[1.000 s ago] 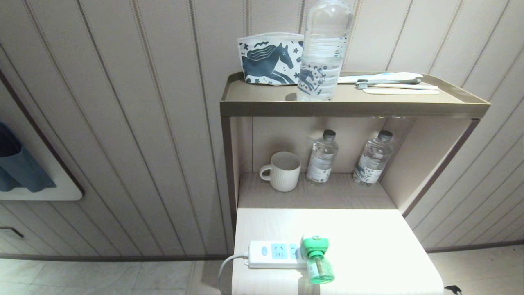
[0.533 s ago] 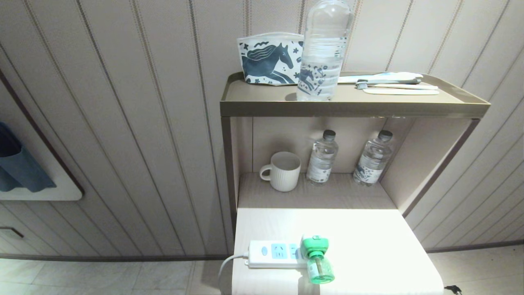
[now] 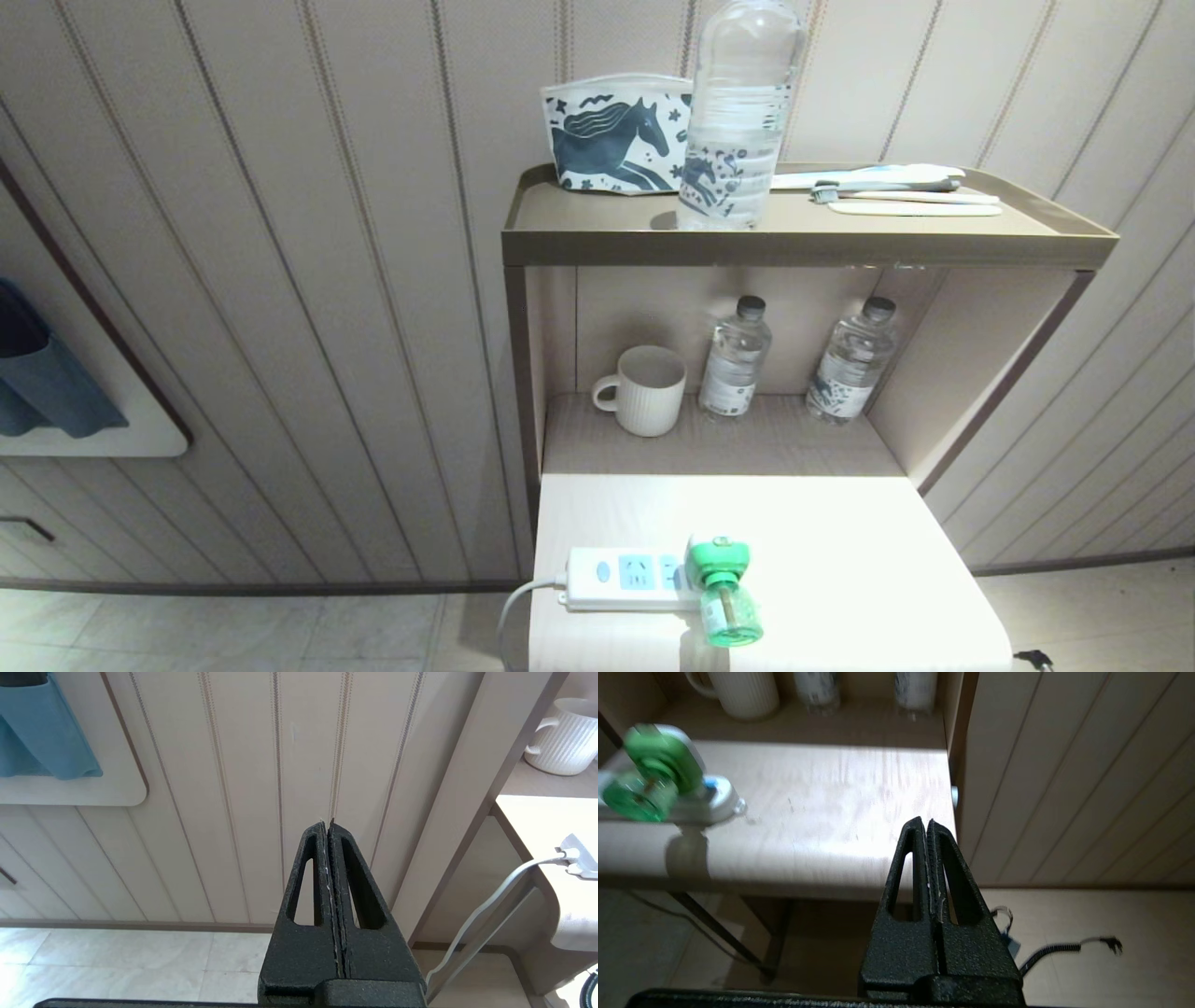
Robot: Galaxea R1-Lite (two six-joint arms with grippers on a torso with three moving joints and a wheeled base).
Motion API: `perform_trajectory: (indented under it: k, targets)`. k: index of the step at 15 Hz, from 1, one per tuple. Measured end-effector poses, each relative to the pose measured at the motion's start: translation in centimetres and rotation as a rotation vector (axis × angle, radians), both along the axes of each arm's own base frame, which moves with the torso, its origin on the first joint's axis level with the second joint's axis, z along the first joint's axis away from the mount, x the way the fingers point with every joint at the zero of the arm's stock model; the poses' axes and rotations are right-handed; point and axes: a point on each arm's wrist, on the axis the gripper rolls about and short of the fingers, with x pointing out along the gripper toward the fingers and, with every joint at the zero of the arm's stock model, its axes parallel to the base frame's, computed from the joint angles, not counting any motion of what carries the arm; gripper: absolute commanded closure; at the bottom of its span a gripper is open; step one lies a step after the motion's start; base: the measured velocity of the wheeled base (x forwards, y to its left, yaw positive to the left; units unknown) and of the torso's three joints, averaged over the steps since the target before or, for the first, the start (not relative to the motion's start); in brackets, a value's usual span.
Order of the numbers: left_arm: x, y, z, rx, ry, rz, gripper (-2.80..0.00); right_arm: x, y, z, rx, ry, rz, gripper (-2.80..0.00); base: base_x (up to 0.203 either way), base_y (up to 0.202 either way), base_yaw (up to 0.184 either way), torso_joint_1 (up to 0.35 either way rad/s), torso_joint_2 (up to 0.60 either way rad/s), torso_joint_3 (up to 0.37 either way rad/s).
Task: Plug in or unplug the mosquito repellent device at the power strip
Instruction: Hold the socket with your left hand and unplug it with your right hand
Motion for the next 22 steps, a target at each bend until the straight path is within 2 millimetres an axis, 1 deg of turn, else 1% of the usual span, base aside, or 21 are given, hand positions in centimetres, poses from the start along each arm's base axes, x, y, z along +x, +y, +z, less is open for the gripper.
perform_trajectory:
  k: [2, 4, 6, 7, 9, 12, 14, 16, 18, 20, 22]
  targets:
    - [0.0, 0.0, 0.0, 0.0, 0.0, 0.0, 0.0, -1.1, 0.0, 2.7, 0.002, -0.02, 0.025, 0.0, 0.0, 0.0, 0.0, 0.0, 0.0, 0.0]
    - [0.0, 0.0, 0.0, 0.0, 0.0, 0.0, 0.0, -1.9, 0.1, 5.8, 0.002, -0.036, 0.039, 0.0, 0.0, 0.0, 0.0, 0.0, 0.0, 0.0]
    - [0.0, 0.0, 0.0, 0.0, 0.0, 0.0, 0.0, -2.1, 0.1, 9.6, 0.002, -0.072, 0.049, 0.0, 0.0, 0.0, 0.0, 0.0, 0.0, 0.0]
    - [0.0, 0.0, 0.0, 0.0, 0.0, 0.0, 0.0, -1.9, 0.1, 12.0, 0.002, -0.092, 0.053, 0.0, 0.0, 0.0, 0.0, 0.0, 0.0, 0.0]
    - [0.0, 0.0, 0.0, 0.0, 0.0, 0.0, 0.0, -0.9, 0.1, 16.9, 0.002, -0.118, 0.055, 0.0, 0.0, 0.0, 0.0, 0.0, 0.0, 0.0]
    - [0.0, 0.0, 0.0, 0.0, -0.001, 0.0, 0.0, 2.0, 0.1, 23.3, 0.013, -0.099, 0.061, 0.0, 0.0, 0.0, 0.0, 0.0, 0.0, 0.0]
    - [0.0, 0.0, 0.0, 0.0, -0.001, 0.0, 0.0, 3.6, 0.2, 26.4, 0.043, -0.045, 0.088, 0.0, 0.0, 0.0, 0.0, 0.0, 0.0, 0.0]
    - [0.0, 0.0, 0.0, 0.0, -0.001, 0.0, 0.0, 5.0, 0.3, 28.4, 0.101, 0.057, 0.139, 0.0, 0.0, 0.0, 0.0, 0.0, 0.0, 0.0]
    - [0.0, 0.0, 0.0, 0.0, -0.001, 0.0, 0.0, 6.7, 0.8, 29.2, 0.138, 0.249, 0.195, 0.0, 0.0, 0.0, 0.0, 0.0, 0.0, 0.0]
    - [0.0, 0.0, 0.0, 0.0, -0.001, 0.0, 0.0, 8.4, 1.7, 29.0, 0.167, 0.486, 0.265, 0.0, 0.0, 0.0, 0.0, 0.0, 0.0, 0.0]
    - [0.0, 0.0, 0.0, 0.0, 0.0, 0.0, 0.0, 10.0, 3.1, 28.2, 0.162, 0.698, 0.323, 0.0, 0.0, 0.0, 0.0, 0.0, 0.0, 0.0]
